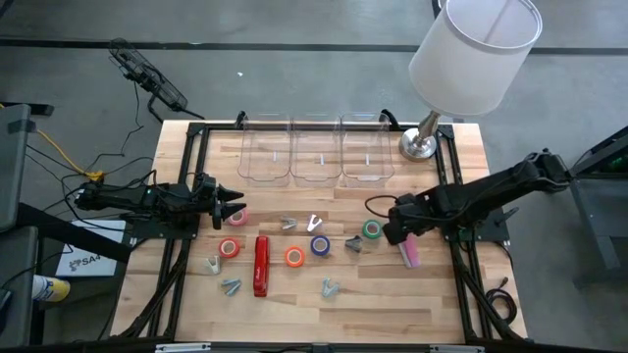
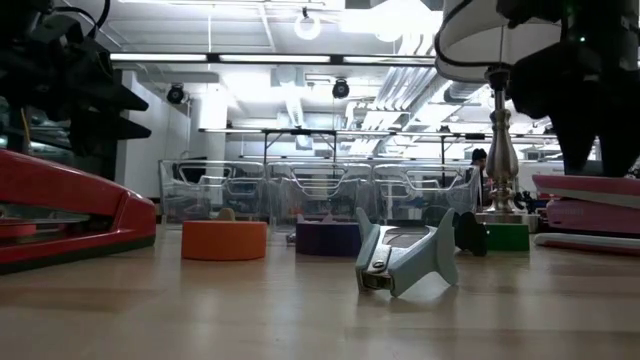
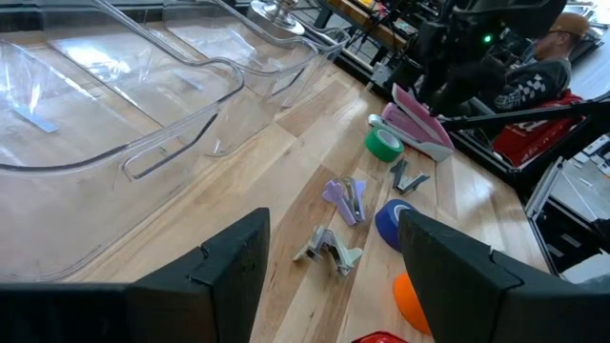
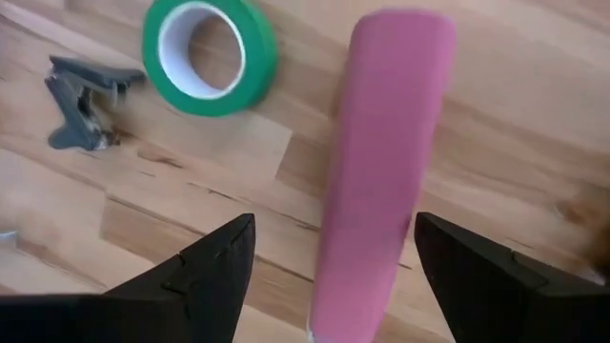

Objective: Pick and place Stapler, Stapler remover, tape
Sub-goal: Put the pink stapler into the right transparent bin

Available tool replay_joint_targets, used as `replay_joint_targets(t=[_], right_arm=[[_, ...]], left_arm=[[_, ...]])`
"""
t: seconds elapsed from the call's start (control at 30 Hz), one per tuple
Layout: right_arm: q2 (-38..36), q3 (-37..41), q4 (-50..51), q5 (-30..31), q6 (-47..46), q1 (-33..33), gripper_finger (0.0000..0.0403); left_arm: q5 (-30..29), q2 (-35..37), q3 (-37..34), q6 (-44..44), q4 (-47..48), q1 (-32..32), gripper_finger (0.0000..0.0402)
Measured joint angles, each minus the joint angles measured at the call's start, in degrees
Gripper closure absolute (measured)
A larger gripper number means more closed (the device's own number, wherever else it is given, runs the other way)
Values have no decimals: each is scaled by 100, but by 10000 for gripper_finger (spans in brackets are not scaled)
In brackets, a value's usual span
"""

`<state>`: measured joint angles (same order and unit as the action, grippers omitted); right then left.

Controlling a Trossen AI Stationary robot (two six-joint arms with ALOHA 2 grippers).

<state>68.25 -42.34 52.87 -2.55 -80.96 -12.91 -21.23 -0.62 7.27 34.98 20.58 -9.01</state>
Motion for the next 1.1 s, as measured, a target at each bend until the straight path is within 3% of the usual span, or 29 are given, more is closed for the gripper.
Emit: replay_joint_targets(t=[0.2, 0.47, 0.77, 0.9, 1.1], right_arm=[[0, 331, -85, -107, -3, -35, 124], [0, 736, -927, -332, -26, -35, 124], [4, 1001, -1022, -681, -131, -35, 128], [4, 1001, -1088, -685, -113, -35, 158], [4, 1001, -1142, -743, -111, -33, 239]], left_arm=[[0, 0, 0, -2, 0, 1, 172], [0, -2, -2, 0, 0, 1, 172], [0, -1, -1, 0, 0, -1, 172], [0, 0, 0, -2, 0, 1, 172], [0, 0, -1, -1, 0, 1, 172]])
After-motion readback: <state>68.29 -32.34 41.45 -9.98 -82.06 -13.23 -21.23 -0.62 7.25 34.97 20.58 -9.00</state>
